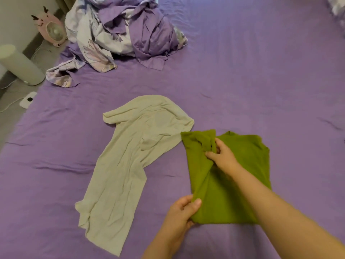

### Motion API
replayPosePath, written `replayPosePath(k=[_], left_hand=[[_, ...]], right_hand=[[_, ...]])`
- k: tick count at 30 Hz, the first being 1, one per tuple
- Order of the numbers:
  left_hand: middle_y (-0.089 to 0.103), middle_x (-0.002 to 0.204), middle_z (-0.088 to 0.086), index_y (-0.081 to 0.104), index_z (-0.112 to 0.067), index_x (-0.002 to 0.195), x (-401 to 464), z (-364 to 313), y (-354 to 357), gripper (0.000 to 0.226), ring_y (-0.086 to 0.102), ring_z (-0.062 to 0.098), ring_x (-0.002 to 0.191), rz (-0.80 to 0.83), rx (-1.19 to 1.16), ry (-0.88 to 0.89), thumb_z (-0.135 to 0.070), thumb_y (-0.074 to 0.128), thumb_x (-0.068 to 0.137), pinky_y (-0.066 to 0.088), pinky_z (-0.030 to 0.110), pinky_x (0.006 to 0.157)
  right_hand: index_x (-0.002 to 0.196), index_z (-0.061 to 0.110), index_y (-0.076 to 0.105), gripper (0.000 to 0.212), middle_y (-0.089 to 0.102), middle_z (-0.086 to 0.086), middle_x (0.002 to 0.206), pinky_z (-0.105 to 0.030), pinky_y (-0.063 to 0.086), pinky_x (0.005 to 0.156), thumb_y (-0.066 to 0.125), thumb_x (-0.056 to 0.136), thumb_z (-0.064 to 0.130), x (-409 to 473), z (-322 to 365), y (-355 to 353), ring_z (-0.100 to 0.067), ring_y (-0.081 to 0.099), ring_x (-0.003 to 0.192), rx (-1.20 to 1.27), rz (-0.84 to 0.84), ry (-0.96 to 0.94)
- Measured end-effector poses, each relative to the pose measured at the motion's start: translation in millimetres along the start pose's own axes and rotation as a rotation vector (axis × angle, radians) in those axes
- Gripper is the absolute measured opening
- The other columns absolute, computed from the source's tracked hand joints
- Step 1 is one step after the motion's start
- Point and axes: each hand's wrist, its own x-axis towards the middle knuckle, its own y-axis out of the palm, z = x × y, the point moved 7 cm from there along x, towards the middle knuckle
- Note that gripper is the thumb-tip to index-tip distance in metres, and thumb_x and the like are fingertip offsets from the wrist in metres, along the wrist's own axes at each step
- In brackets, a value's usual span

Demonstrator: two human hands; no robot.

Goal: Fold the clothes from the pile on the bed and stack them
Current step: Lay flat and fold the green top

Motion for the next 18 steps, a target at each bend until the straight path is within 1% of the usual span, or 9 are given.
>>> replayPosePath(k=[2,4,7,9,11,13,15,17,18], left_hand=[[0.070,0.112,0.015,0.059,0.000,0.119,7,12,29,0.034,0.065,0.017,0.090,0.014,0.060,-0.020,-0.010,0.063,0.087,0.054,0.031,0.075],[0.069,0.112,0.013,0.058,-0.001,0.122,16,25,59,0.034,0.061,0.015,0.086,0.010,0.162,-0.021,-0.009,0.061,0.090,0.049,0.029,0.070],[0.069,0.088,-0.004,0.061,-0.010,0.112,31,43,110,0.021,0.059,0.003,0.070,0.070,0.271,-0.008,-0.006,0.058,0.092,0.046,0.021,0.060],[0.066,0.078,-0.010,0.060,-0.010,0.113,43,55,139,0.021,0.057,-0.002,0.065,0.114,0.326,-0.007,-0.004,0.056,0.093,0.047,0.018,0.058],[0.055,0.076,-0.004,0.055,-0.003,0.123,57,69,157,0.029,0.052,-0.003,0.062,0.118,0.404,-0.002,-0.003,0.055,0.093,0.046,0.016,0.057],[0.045,0.074,-0.001,0.052,-0.001,0.126,67,79,166,0.032,0.045,0.000,0.062,0.126,0.512,0.021,-0.004,0.055,0.095,0.042,0.014,0.059],[0.049,0.081,0.001,0.055,0.001,0.126,76,75,164,0.032,0.044,0.003,0.069,0.097,0.644,0.107,-0.006,0.056,0.095,0.039,0.013,0.065],[0.059,0.097,0.004,0.060,-0.002,0.123,82,54,146,0.032,0.054,0.009,0.084,-0.101,0.864,0.307,-0.009,0.061,0.092,0.043,0.015,0.080],[0.060,0.106,0.007,0.061,-0.004,0.123,82,41,134,0.033,0.056,0.015,0.097,-0.236,0.969,0.408,-0.010,0.063,0.090,0.042,0.022,0.090]], right_hand=[[0.137,0.008,0.040,0.062,0.055,-0.003,0.121,-0.009,0.050,0.073,0.049,0.084,-0.022,-2,-1,-31,0.000,0.063,0.092,0.022,-0.008,0.012],[0.145,0.005,0.030,0.070,0.050,-0.002,0.127,-0.009,0.050,0.078,0.048,0.084,-0.023,-4,-2,-63,-0.011,0.056,0.107,0.019,-0.010,0.015],[0.147,0.007,0.027,0.071,0.051,-0.007,0.131,-0.015,0.051,0.080,0.048,0.086,-0.021,-4,-8,-113,-0.008,0.059,0.101,0.013,-0.046,0.041],[0.147,0.007,0.027,0.070,0.049,-0.014,0.138,-0.019,0.049,0.084,0.048,0.086,-0.020,-1,-17,-144,-0.015,0.054,0.109,-0.017,-0.073,0.051],[0.147,0.005,0.025,0.069,0.047,-0.017,0.139,-0.013,0.050,0.078,0.047,0.087,-0.020,2,-31,-168,-0.019,0.051,0.111,-0.046,-0.077,0.076],[0.146,0.004,0.026,0.063,0.049,-0.020,0.136,-0.011,0.049,0.069,0.046,0.090,-0.017,3,-52,-185,-0.021,0.054,0.102,-0.089,-0.094,0.142],[0.142,0.000,0.034,0.054,0.048,-0.022,0.138,-0.022,0.048,0.083,0.053,0.092,-0.006,1,-76,-199,-0.025,0.056,0.107,-0.268,-0.163,0.201],[0.141,-0.003,0.035,0.057,0.043,-0.022,0.144,-0.038,0.038,0.106,0.061,0.092,0.012,-3,-95,-210,-0.031,0.047,0.127,-0.479,-0.235,0.244],[0.142,-0.004,0.033,0.064,0.041,-0.022,0.145,-0.042,0.034,0.109,0.063,0.091,0.020,-7,-102,-211,-0.033,0.043,0.131,-0.485,-0.271,0.262]])
